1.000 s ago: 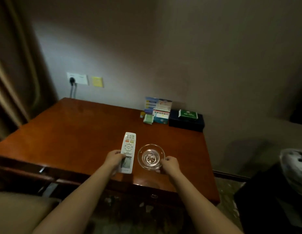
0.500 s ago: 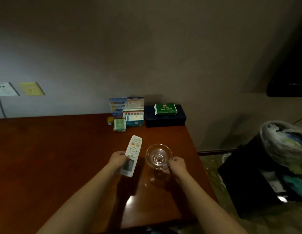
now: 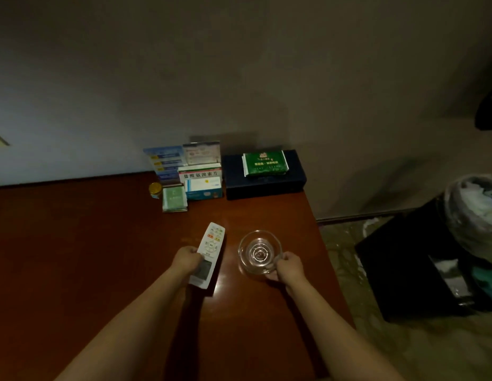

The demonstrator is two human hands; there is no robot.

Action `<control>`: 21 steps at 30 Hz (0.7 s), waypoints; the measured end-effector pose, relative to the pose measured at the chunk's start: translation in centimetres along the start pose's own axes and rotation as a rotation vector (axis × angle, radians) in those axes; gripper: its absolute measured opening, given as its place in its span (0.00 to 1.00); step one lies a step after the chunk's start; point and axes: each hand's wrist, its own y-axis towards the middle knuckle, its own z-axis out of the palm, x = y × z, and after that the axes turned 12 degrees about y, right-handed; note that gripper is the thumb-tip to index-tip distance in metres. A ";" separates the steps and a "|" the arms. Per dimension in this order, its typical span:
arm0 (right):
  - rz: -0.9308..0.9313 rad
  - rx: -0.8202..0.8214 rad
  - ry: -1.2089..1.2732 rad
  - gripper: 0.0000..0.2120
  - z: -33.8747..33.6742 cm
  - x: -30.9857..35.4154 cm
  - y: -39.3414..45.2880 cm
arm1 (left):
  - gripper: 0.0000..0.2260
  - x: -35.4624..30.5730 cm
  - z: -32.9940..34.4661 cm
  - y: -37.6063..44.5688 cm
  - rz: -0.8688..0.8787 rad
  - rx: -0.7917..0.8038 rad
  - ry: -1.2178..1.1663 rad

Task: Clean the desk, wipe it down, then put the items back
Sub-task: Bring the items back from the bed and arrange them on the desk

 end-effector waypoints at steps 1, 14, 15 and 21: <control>0.008 -0.011 0.001 0.11 -0.1 -0.2 0.2 | 0.04 0.0 0.4 0.4 -0.011 0.004 0.007; 0.125 -0.063 0.142 0.08 -1.6 -1.2 1.2 | 0.13 -0.4 2.8 2.9 0.102 -0.039 0.192; 0.132 -0.062 0.156 0.08 -1.7 -1.2 1.2 | 0.13 -0.3 2.8 2.9 0.103 -0.045 0.195; 0.162 -0.027 0.192 0.07 -2.0 -1.3 1.6 | 0.13 -0.7 2.4 3.0 0.092 -0.077 0.271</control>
